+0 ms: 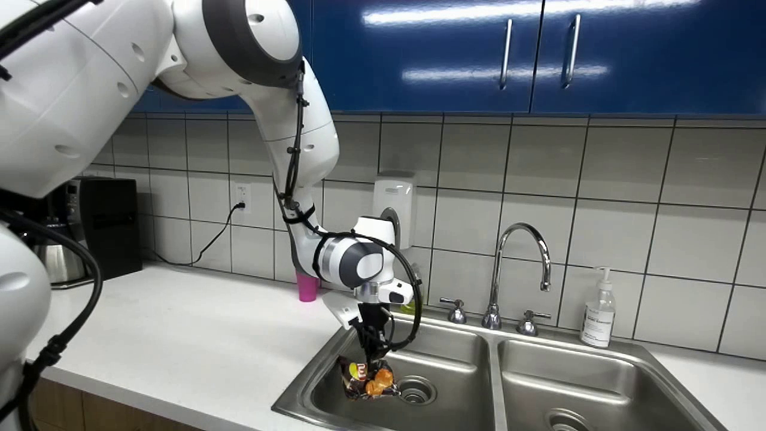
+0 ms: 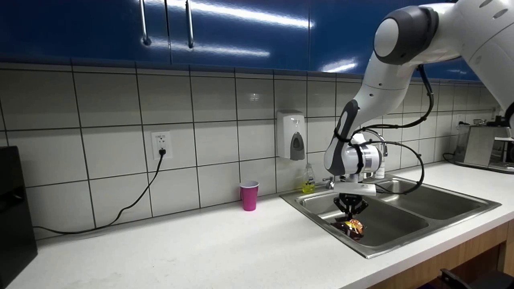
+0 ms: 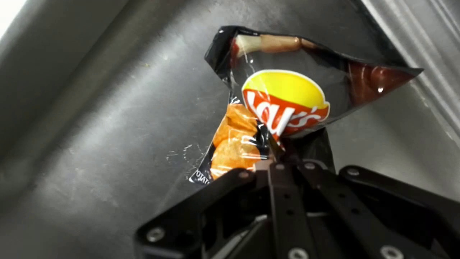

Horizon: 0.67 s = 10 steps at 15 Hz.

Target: Put the black packet in the left sink

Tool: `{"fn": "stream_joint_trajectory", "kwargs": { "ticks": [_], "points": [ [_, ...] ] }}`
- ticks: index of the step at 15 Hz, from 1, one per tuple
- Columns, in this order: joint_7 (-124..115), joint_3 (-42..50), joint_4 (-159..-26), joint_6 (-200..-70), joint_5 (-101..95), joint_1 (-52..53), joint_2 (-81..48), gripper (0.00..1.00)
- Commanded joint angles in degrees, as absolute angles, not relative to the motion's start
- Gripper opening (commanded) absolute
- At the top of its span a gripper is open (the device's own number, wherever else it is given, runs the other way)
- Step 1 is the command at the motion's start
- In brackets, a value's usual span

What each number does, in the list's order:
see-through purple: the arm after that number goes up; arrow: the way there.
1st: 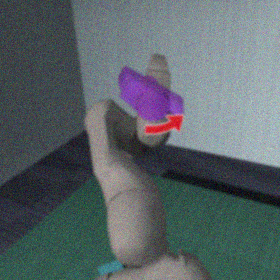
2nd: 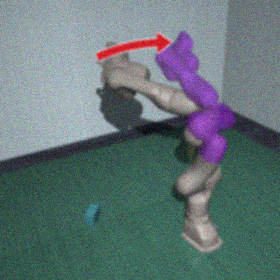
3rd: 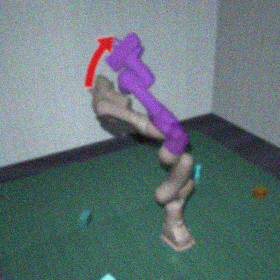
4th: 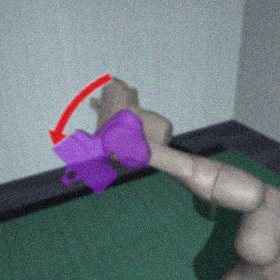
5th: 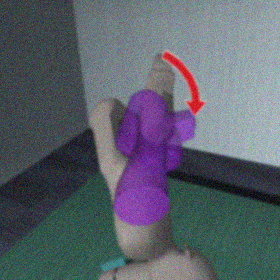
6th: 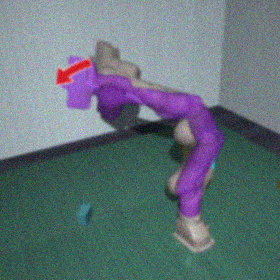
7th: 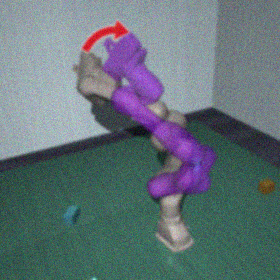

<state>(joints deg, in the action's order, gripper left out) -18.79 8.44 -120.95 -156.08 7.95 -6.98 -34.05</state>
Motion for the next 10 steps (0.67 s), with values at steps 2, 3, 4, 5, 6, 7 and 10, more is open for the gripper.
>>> {"fn": "stream_joint_trajectory", "kwargs": {
  "ticks": [2, 3, 4, 5, 6, 7, 10],
  "points": [
    [-16.65, 7.85, -117.67, -158.11, 9.93, -8.67, -38.76, 0.0],
    [-16.62, 7.81, -117.31, -158.35, 10.09, -8.85, -39.59, 0.0],
    [-16.67, 7.8, -117.03, -158.6, 10.31, -8.98, -40.31, 0.0],
    [-16.65, 7.79, -116.74, -158.9, 10.52, -9.13, -41.06, 0.0],
    [-16.68, 7.86, -116.31, -159.06, 10.63, -9.21, -41.79, 0.0],
    [-16.7, 7.85, -116.18, -159.25, 10.79, -9.28, -42.32, 0.0],
    [-16.76, 7.95, -115.61, -159.72, 11.07, -9.44, -43.67, 0.0]
  ]
}}
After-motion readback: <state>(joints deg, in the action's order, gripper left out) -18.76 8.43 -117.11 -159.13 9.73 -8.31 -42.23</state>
